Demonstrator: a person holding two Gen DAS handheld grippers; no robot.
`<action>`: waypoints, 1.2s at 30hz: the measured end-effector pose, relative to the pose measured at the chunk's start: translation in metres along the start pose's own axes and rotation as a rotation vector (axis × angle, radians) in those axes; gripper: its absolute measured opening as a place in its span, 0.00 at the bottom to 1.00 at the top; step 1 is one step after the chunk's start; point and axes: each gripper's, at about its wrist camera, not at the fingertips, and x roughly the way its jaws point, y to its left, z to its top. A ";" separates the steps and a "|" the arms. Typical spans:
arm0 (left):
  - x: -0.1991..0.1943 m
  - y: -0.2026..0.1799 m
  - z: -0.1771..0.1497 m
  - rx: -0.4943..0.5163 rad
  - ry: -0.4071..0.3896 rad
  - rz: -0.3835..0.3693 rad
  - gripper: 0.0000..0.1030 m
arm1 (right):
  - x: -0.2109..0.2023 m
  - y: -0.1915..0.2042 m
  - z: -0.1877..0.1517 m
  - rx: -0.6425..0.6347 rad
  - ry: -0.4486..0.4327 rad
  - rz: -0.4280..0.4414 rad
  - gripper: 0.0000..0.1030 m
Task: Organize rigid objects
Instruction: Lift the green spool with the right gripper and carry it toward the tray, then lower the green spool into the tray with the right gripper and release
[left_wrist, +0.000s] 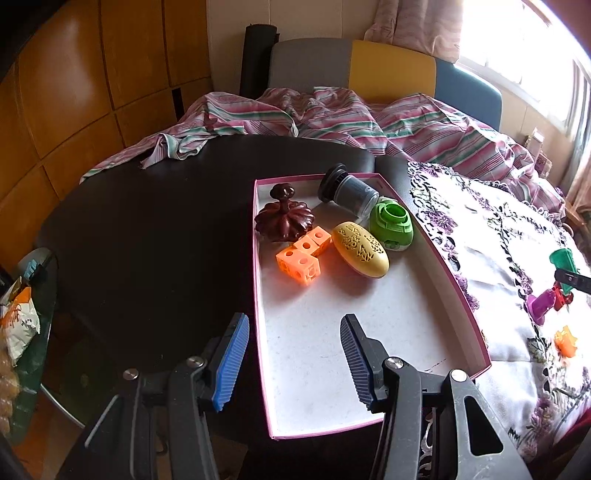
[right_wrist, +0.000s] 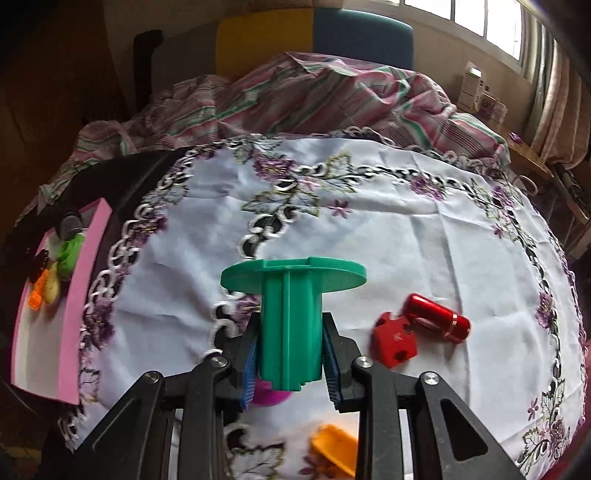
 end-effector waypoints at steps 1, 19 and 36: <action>0.000 0.001 0.000 -0.002 0.001 0.000 0.51 | -0.004 0.015 0.003 -0.025 -0.008 0.023 0.28; 0.004 0.025 -0.006 -0.066 0.009 0.009 0.51 | 0.004 0.222 -0.005 -0.282 0.014 0.244 0.28; 0.007 0.035 -0.006 -0.077 0.019 0.022 0.51 | 0.063 0.252 -0.007 -0.352 0.096 0.127 0.31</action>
